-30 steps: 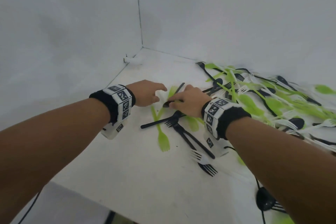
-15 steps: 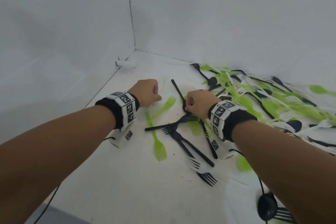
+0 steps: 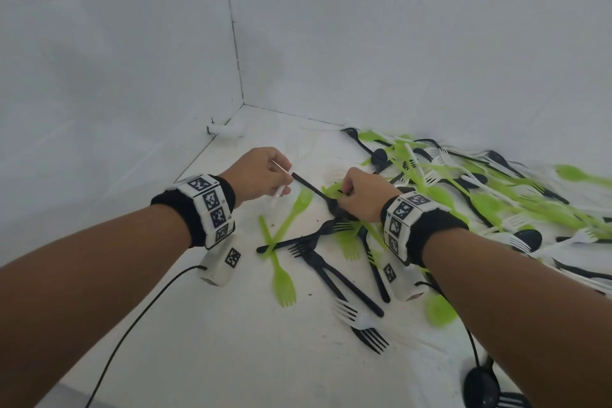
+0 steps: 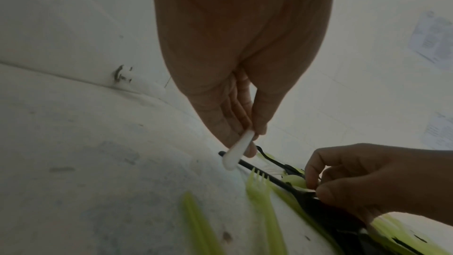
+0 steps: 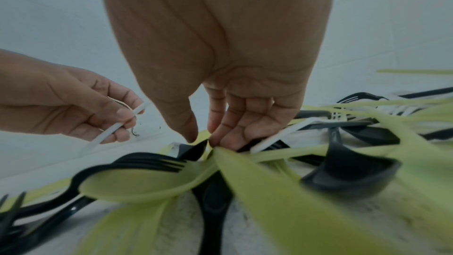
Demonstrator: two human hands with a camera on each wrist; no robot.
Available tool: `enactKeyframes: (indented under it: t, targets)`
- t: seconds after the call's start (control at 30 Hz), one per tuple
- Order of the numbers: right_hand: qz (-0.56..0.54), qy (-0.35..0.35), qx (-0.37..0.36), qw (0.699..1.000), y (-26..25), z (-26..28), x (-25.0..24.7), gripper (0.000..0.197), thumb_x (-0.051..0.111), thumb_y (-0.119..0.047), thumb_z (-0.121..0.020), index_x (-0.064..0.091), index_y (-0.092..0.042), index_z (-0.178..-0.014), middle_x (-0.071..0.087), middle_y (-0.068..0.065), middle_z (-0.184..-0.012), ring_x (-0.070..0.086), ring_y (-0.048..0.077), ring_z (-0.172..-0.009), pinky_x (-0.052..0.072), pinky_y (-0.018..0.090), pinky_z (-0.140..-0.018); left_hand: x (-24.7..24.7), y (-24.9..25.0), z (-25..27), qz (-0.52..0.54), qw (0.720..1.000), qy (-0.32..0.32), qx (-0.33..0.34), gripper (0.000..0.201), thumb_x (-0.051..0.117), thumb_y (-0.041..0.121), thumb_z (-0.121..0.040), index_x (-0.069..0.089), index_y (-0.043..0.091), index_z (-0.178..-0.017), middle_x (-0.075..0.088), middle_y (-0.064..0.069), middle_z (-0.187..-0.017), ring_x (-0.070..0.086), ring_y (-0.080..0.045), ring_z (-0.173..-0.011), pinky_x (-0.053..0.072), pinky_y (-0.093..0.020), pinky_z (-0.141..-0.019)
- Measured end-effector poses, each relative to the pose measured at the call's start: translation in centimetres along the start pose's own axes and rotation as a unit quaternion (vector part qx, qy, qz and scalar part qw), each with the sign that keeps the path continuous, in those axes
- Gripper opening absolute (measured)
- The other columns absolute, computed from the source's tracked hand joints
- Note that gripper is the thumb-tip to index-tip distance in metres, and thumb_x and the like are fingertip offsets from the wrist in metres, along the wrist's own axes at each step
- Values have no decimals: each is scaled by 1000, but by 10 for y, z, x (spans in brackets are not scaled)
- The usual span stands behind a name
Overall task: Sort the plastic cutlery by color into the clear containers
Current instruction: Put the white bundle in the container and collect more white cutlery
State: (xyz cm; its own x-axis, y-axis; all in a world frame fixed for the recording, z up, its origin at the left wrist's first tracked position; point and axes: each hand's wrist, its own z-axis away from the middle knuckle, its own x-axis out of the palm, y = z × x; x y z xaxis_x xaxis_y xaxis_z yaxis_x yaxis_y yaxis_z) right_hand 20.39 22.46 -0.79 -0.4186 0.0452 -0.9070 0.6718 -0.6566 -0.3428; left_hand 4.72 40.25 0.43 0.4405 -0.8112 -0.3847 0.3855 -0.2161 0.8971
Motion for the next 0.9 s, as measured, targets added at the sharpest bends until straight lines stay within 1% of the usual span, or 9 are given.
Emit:
enactKeyframes:
  t: [0.13,0.23,0.3,0.47,0.6,0.7,0.77,0.83,0.9]
  targets:
    - [-8,51,6,999,0,4,-3,15,55,-37,-95,54,-22,-97,63,-3,-90,61,19,-85,54,36,-76,1,1,1,-42,999,-1,6,13,62,7,-95,53,9,-103,72,-18,-103,77,-27,-84,62,-40,-85]
    - [-16,90,31,995,8,6,-13,21,51,-42,-97,55,-22,-101,64,-1,-94,61,21,-87,53,37,-78,9,9,0,-122,992,-20,21,8,48,13,-98,44,13,-104,73,-10,-95,64,-22,-76,54,-34,-74]
    - [1,104,44,994,20,7,-18,28,50,-44,-98,56,-21,-111,62,5,-111,59,26,-101,52,40,-86,17,16,-6,-190,981,-35,36,14,47,21,-99,45,13,-110,68,-6,-90,55,-18,-75,45,-32,-69]
    - [58,105,106,987,68,15,-32,51,44,-42,-100,41,-19,-146,38,15,-150,37,37,-136,40,49,-108,54,42,-32,-279,951,-72,112,15,51,29,-100,58,18,-107,66,-2,-96,62,-21,-83,48,-32,-71]
    - [53,-1,100,994,98,20,-36,52,39,-53,-101,51,-19,-140,57,11,-140,53,34,-129,45,47,-107,89,61,-66,-376,900,-70,209,25,48,28,-103,66,13,-111,63,-3,-110,60,-24,-100,48,-39,-90]
    - [-20,45,63,997,112,25,-42,40,42,-50,-103,66,-20,-113,68,5,-114,62,28,-110,51,41,-95,117,77,-93,-409,871,-78,260,28,49,34,-103,63,16,-120,58,-1,-120,55,-22,-116,44,-35,-98]
    - [-25,99,61,993,125,24,-48,36,45,-46,-103,67,-18,-105,65,6,-108,61,27,-103,50,39,-88,137,89,-104,-438,851,-107,269,44,48,41,-104,53,19,-142,52,-2,-145,45,-21,-138,37,-34,-110]
    - [-3,125,87,988,141,22,-53,34,47,-44,-101,65,-22,-119,58,9,-121,55,30,-113,48,41,-95,155,96,-109,-470,835,-159,238,57,47,50,-104,41,23,-154,40,2,-159,36,-21,-147,31,-37,-118]
    - [34,81,109,990,157,17,-56,43,45,-42,-101,53,-27,-140,49,11,-141,46,35,-129,43,47,-106,167,94,-112,-508,809,-203,215,47,47,59,-101,59,27,-133,61,2,-137,56,-23,-127,44,-38,-105]
